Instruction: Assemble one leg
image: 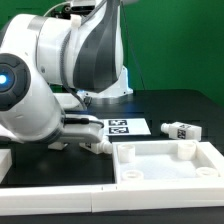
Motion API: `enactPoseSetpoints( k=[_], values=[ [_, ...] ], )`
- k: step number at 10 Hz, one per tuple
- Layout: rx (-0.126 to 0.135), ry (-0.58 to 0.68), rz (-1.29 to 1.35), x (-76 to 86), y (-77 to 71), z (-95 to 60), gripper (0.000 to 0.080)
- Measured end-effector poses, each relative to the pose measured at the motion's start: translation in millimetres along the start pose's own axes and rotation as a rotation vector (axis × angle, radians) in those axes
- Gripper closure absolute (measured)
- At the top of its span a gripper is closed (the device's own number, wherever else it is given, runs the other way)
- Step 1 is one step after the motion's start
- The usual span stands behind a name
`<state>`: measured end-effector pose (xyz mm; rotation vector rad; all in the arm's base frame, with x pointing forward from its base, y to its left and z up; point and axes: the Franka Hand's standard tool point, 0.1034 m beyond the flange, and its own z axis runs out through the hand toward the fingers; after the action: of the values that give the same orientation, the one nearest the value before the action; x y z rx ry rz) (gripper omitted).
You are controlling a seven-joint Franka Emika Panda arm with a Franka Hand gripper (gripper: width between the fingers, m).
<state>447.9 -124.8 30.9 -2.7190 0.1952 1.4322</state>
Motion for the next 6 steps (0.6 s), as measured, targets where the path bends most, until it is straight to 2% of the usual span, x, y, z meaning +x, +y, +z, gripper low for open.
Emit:
enactPoseSetpoints(
  k=[1,2,3,4,5,6],
  values=[
    [-0.006,0.007,-0.015,-15.3,-12.3,-25.7,0.0488],
    [-0.019,0.036,-0.003,-26.3,-29.8,-43.5,0.0488],
    [-0.04,0.059,-0.02,-38.2,-53.9,-60.7,0.0488],
    [-0.059,0.084,-0.041,-40.2,-69.0,-70.5,0.0488],
    [-0.066,0.137,-0.047,-32.1,-70.1,-68.9,0.0488],
    [-0.063,0.127,-0.045,-33.8,-68.5,-66.8,0.0488]
  ],
)
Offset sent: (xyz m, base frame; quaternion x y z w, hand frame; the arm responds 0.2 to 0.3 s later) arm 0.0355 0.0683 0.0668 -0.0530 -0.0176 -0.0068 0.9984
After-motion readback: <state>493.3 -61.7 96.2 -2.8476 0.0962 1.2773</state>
